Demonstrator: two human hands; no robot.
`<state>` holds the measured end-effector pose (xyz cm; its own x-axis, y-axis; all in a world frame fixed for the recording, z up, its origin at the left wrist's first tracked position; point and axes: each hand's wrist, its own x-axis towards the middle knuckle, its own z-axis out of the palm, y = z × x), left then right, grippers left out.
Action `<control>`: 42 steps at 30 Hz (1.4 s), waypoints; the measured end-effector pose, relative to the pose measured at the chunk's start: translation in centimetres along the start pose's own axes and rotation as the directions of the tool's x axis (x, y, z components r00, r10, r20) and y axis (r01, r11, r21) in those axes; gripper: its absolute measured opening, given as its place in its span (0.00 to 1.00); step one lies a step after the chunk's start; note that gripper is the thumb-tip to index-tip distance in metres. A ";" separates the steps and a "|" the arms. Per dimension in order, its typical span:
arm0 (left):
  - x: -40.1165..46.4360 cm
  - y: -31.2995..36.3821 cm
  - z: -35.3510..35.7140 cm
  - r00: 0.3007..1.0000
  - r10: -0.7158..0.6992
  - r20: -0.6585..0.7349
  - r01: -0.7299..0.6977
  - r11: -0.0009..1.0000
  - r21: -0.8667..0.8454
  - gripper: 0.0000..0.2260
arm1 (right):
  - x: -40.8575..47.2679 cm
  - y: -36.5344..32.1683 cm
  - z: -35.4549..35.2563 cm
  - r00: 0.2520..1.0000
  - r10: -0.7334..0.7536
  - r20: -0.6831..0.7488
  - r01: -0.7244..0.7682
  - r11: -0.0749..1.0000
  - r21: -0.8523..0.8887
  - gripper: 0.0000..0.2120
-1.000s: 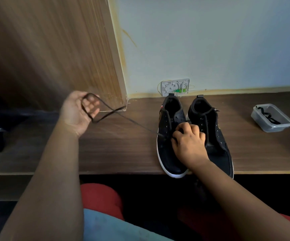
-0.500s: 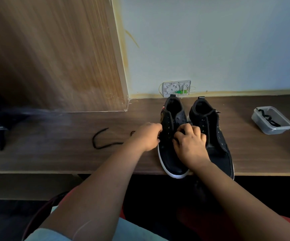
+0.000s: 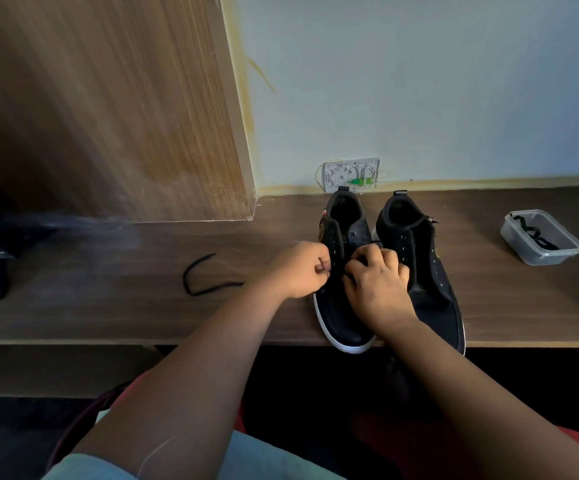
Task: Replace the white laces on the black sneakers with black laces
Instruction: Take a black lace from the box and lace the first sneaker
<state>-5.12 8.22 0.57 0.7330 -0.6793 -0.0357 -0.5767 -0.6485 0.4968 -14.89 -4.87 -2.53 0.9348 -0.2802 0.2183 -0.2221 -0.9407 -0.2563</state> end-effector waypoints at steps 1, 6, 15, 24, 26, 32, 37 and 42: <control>0.0 0.2 -0.1 1.000 0.017 0.009 -0.018 0.999 0.032 0.03 | 0.0 0.0 0.0 1.000 0.000 0.001 0.000 1.000 0.002 0.13; 0.2 0.3 0.2 0.998 0.069 0.013 -0.070 0.986 0.150 0.04 | -0.1 0.1 0.0 1.000 -0.005 -0.004 0.005 1.000 0.007 0.13; 0.4 0.5 0.4 0.994 0.054 0.094 -0.067 0.988 0.143 0.02 | 0.0 0.0 0.1 1.000 -0.013 -0.015 0.013 1.000 0.016 0.12; 0.3 0.6 0.1 0.984 0.004 0.178 -0.023 0.994 0.105 0.05 | 0.0 -0.1 0.1 1.000 -0.003 0.017 0.002 1.000 0.012 0.13; 0.1 0.7 -0.1 0.978 -0.021 0.207 0.005 0.997 0.074 0.04 | 0.1 -0.1 0.1 1.000 -0.001 0.023 0.001 1.000 0.012 0.13; 0.1 1.2 0.0 0.975 -0.162 0.149 0.189 0.964 -0.185 0.09 | -0.1 -0.2 0.0 1.000 0.004 0.012 -0.004 1.000 0.030 0.13; 0.5 -0.2 -0.4 0.980 -0.156 0.123 0.164 0.984 -0.061 0.08 | -0.1 -0.3 -0.1 1.000 0.011 0.015 -0.011 0.999 0.030 0.13; 0.0 -0.5 -1.9 0.973 -0.126 0.192 0.143 0.987 -0.077 0.10 | -0.1 -0.2 0.0 1.000 0.001 0.004 -0.001 1.000 0.031 0.13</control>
<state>-4.17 9.18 1.97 0.7167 -0.6455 -0.2640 -0.4364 -0.7103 0.5523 -14.90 -4.66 -2.45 0.9358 -0.2803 0.2140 -0.2145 -0.9341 -0.2855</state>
